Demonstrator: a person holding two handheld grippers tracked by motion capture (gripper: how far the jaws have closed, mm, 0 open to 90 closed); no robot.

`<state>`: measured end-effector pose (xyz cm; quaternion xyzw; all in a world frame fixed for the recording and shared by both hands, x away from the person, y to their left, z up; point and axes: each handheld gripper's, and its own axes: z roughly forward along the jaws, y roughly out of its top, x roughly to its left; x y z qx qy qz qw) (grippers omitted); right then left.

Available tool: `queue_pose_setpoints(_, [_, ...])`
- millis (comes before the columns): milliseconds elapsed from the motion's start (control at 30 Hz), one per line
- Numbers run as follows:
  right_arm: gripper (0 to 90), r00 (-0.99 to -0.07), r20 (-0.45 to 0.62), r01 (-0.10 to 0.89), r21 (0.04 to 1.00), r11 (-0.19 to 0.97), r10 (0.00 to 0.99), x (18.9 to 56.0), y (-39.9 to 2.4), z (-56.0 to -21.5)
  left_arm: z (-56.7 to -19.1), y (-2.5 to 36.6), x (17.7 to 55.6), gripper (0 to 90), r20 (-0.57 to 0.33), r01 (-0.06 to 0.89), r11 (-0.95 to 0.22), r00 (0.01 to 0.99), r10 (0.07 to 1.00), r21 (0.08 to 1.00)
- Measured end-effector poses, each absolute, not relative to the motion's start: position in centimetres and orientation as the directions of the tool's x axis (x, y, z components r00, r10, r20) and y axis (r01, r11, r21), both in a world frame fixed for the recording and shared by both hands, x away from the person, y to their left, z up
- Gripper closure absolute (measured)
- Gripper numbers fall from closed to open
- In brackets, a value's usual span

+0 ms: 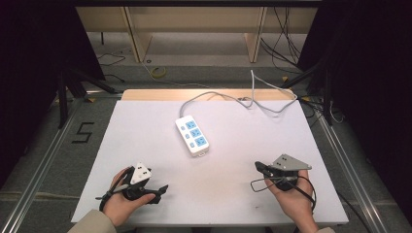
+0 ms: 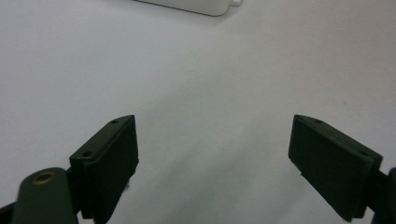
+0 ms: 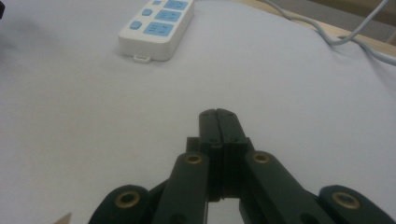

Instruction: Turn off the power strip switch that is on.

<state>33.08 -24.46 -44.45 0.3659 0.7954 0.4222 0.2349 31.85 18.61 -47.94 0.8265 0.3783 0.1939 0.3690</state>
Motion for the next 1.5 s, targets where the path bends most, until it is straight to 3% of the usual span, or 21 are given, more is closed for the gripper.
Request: queue_pose_setpoints(1500, [90.0,-0.663,-0.08,0.375,0.825,0.422,0.745,36.4,-19.9,-43.4,-47.9,18.7,31.9,15.7,0.046,0.478,-0.441,0.637,0.77,0.76])
